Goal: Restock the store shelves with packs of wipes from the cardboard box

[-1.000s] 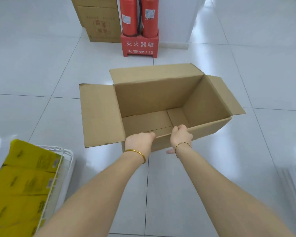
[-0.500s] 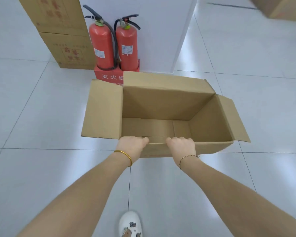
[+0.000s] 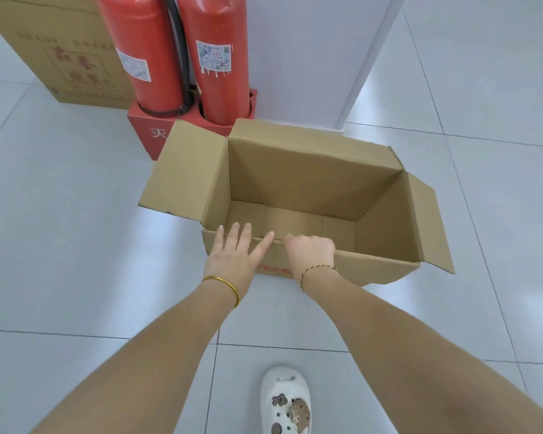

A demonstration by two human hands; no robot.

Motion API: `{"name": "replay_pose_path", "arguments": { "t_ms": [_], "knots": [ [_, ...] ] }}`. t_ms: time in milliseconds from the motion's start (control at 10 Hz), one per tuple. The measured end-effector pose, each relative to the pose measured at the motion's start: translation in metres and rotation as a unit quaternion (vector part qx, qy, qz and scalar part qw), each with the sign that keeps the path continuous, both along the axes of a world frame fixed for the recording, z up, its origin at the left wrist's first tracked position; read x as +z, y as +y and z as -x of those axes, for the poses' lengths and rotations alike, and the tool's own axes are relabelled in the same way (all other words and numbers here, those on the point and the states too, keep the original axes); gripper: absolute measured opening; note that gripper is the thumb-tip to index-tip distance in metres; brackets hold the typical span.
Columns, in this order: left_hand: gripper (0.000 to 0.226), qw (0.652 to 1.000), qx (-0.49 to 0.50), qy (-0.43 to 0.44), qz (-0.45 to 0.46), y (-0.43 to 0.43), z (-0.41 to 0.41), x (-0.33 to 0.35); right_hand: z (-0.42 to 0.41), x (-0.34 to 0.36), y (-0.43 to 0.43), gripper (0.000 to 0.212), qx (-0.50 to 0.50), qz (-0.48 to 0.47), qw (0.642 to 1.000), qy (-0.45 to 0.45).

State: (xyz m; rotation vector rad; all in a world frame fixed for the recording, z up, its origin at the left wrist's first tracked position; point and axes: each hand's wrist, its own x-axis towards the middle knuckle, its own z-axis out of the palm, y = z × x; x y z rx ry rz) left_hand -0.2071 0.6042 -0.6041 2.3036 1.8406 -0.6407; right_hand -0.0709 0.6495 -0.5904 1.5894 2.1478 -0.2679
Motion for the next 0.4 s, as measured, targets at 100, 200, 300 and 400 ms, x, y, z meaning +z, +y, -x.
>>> {"name": "replay_pose_path", "arguments": {
  "t_ms": [100,200,300,400],
  "knots": [
    [0.095,1.0,0.021,0.003,0.01,0.018,0.003,-0.018,0.003,-0.018,0.019,0.045,0.006,-0.025,1.0,0.008],
    [0.095,0.999,0.033,-0.018,0.018,0.038,0.0,-0.018,-0.001,-0.024,0.034,0.07,0.027,-0.025,0.999,-0.009],
    [0.09,0.996,0.056,-0.055,0.03,0.038,-0.004,0.0,-0.006,-0.009,0.033,0.091,0.034,0.005,0.999,-0.02],
    [0.085,0.989,0.102,-0.097,0.034,0.009,0.001,0.027,-0.006,0.019,0.004,0.092,0.048,-0.011,0.999,-0.011]
  ]
}}
